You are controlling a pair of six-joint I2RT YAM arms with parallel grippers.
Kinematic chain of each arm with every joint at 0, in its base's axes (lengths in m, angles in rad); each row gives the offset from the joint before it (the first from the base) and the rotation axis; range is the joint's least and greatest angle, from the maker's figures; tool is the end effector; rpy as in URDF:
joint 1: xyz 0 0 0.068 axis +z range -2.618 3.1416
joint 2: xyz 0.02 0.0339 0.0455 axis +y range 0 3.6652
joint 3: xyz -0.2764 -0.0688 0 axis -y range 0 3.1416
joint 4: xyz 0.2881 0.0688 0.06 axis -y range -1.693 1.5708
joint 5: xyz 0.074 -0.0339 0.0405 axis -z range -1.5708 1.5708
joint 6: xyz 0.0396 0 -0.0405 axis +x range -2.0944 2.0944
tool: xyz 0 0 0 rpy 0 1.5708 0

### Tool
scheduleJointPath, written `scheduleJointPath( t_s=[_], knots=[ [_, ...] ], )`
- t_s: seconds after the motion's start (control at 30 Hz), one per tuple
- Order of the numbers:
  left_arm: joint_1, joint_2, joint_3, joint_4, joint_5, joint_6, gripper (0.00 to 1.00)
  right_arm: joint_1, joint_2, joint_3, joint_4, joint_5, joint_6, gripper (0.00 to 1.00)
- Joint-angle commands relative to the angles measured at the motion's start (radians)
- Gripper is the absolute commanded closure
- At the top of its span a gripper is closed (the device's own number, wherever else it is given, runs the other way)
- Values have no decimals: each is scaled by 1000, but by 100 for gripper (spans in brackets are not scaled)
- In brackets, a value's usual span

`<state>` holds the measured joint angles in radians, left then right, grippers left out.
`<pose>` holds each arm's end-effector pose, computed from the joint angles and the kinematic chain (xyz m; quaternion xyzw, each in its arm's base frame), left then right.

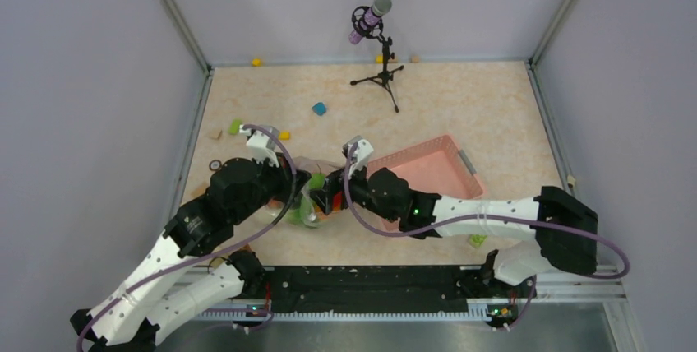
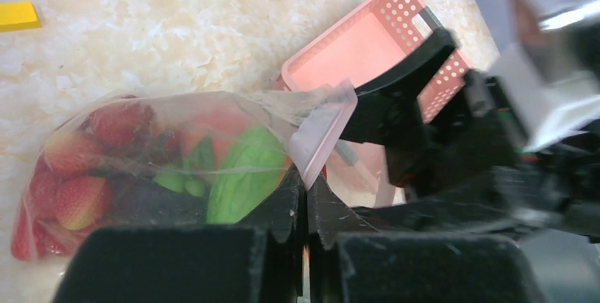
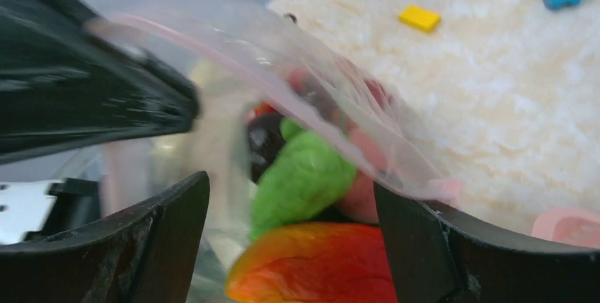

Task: Place the food in the zip-top bag and seal the zipper
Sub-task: Place the fake vegetable in the zipper food storage bag.

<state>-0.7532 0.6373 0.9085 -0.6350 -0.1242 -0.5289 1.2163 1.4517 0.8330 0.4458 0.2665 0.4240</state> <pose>0.1239 -0.1094 0.3726 0.0570 0.8205 -0.2978 0.4845 0.1372 0.3407 0.2504 -0.2139 0.7330 0.3969 0.5094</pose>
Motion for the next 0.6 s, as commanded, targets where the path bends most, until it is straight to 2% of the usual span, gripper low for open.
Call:
scheduleJointPath(
  t_s=[0.0,0.23,0.5,0.57],
  knots=[
    [5,-3,21,71,-30,-5,100,3,-105,0,97,-52,-72,15],
    [6,4,20,75,-10,2,100,2,-157,70,-24,-1,-134,15],
    [6,2,18,78,-18,6,100,2,-212,103,-246,210,-176,16],
    [6,8,17,76,-21,7,100,2,-227,108,-278,215,-182,16]
  ],
)
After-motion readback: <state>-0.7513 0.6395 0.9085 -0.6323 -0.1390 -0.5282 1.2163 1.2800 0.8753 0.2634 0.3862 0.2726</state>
